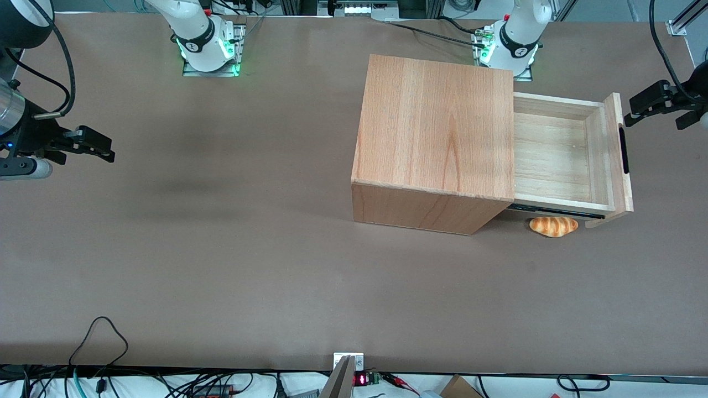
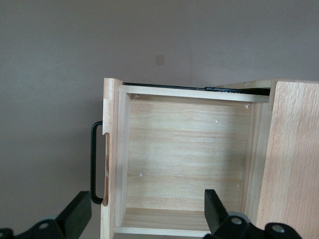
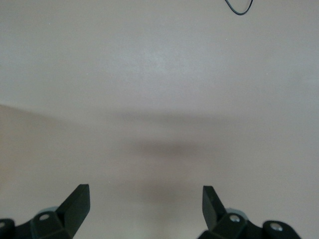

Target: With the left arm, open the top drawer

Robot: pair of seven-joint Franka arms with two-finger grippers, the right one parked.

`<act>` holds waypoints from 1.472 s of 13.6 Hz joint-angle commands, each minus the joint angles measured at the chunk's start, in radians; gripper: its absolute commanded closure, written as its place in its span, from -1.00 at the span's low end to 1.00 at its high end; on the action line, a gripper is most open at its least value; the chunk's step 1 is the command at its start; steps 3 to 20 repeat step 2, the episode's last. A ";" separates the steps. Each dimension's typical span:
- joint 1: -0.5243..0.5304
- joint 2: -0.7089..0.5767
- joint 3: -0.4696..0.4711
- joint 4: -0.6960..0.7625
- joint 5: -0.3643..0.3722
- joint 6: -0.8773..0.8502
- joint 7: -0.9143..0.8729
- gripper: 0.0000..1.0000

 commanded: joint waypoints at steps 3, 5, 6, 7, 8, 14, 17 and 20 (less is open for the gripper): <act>0.006 0.009 -0.012 0.031 0.029 -0.019 -0.005 -1.00; 0.006 0.009 -0.012 0.031 0.029 -0.019 -0.005 -1.00; 0.006 0.009 -0.012 0.031 0.029 -0.019 -0.005 -1.00; 0.006 0.009 -0.012 0.031 0.029 -0.019 -0.005 -1.00; 0.006 0.009 -0.012 0.031 0.029 -0.019 -0.005 -1.00; 0.006 0.009 -0.012 0.031 0.029 -0.019 -0.005 -1.00; 0.006 0.009 -0.012 0.031 0.029 -0.019 -0.005 -1.00; 0.006 0.009 -0.012 0.031 0.029 -0.019 -0.005 -1.00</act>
